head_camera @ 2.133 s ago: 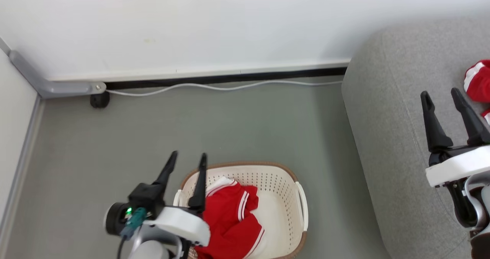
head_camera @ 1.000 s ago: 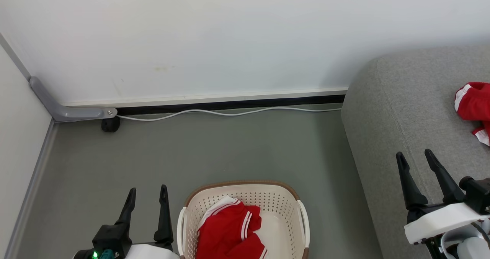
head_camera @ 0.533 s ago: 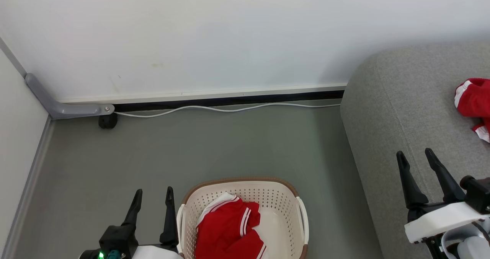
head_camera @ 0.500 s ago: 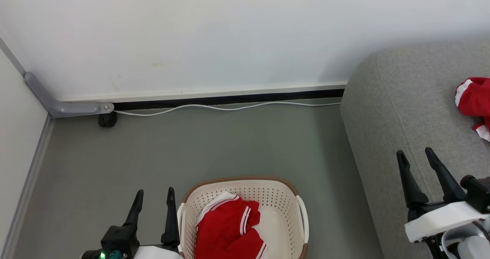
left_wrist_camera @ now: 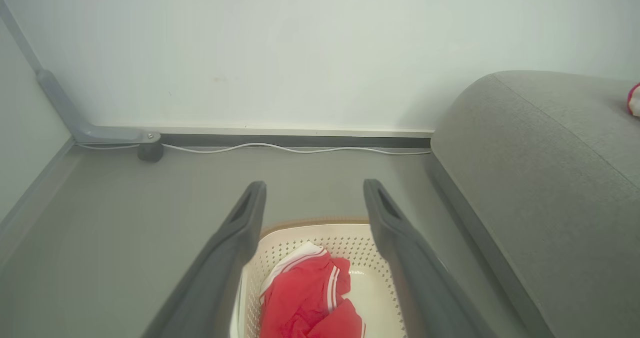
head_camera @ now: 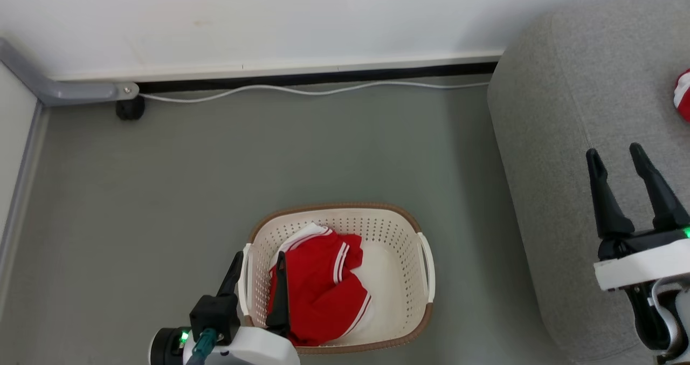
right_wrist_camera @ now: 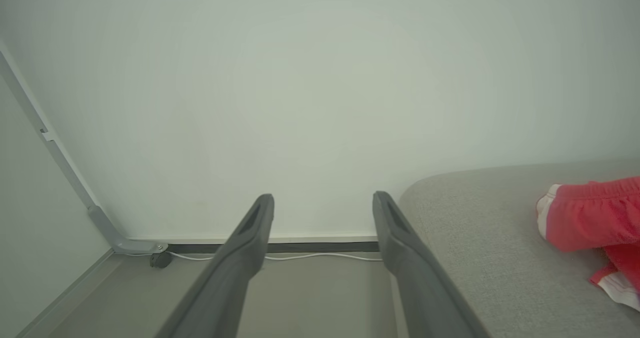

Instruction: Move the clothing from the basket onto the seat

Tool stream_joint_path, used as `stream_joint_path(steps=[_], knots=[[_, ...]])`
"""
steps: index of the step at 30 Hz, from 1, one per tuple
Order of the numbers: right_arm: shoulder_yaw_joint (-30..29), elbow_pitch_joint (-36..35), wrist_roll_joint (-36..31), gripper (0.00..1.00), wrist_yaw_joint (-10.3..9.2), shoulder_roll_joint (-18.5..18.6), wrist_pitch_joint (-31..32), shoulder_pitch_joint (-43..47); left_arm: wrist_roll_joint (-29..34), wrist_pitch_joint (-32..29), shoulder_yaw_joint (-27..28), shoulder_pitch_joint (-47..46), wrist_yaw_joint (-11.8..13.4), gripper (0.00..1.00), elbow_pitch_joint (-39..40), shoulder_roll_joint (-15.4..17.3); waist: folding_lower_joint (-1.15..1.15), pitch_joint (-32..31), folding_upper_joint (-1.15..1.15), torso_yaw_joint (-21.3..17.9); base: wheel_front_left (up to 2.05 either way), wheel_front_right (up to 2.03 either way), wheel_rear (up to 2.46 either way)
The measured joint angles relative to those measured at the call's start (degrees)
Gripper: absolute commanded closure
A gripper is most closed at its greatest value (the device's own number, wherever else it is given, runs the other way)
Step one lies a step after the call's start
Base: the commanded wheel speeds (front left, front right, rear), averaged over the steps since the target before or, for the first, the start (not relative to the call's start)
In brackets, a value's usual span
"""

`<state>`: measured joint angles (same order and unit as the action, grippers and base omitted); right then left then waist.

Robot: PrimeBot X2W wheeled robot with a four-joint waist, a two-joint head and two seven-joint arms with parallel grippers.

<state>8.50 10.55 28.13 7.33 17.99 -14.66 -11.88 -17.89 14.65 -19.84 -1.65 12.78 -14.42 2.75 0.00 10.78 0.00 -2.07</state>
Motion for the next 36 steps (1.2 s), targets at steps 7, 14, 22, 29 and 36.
stream_joint_path(steps=[7, 14, 22, 29, 36], knots=[[-0.67, -4.94, 2.64, 0.0, 0.0, 2.64, 0.0, -5.04, -2.9, 0.0, -5.69, -7.43, 3.15, 0.0, -3.63, -0.04, 0.0, 8.09, 0.0, -0.44, 0.0, 0.0, 0.0], [-1.22, -8.75, 4.66, 0.0, 0.0, 4.59, 0.0, -9.59, -5.91, 0.0, -10.76, -14.6, 5.02, 0.0, -8.64, -0.14, 0.0, 15.54, 0.0, -1.23, 0.0, 0.0, 0.0], [-2.35, -12.07, 6.42, 0.0, 0.0, 6.62, 0.0, -12.91, -9.36, 0.0, -16.48, -24.1, 5.54, 0.0, -15.79, -0.19, 0.0, 24.03, 0.0, -2.13, 0.0, 0.0, 0.0], [-2.42, -14.02, 7.26, 0.0, 0.0, 7.66, 0.0, -15.13, -12.14, 0.0, -20.17, -31.77, 5.94, 0.0, -21.68, -0.19, 0.0, 30.53, 0.0, -2.91, 0.0, 0.0, 0.0], [-2.24, -16.57, 7.5, 0.0, 0.0, 8.25, 0.0, -17.52, -14.0, 0.0, -23.63, -38.93, 5.93, 0.0, -26.55, -0.23, 0.0, 35.6, 0.0, -3.75, 0.0, 0.0, 0.0]])
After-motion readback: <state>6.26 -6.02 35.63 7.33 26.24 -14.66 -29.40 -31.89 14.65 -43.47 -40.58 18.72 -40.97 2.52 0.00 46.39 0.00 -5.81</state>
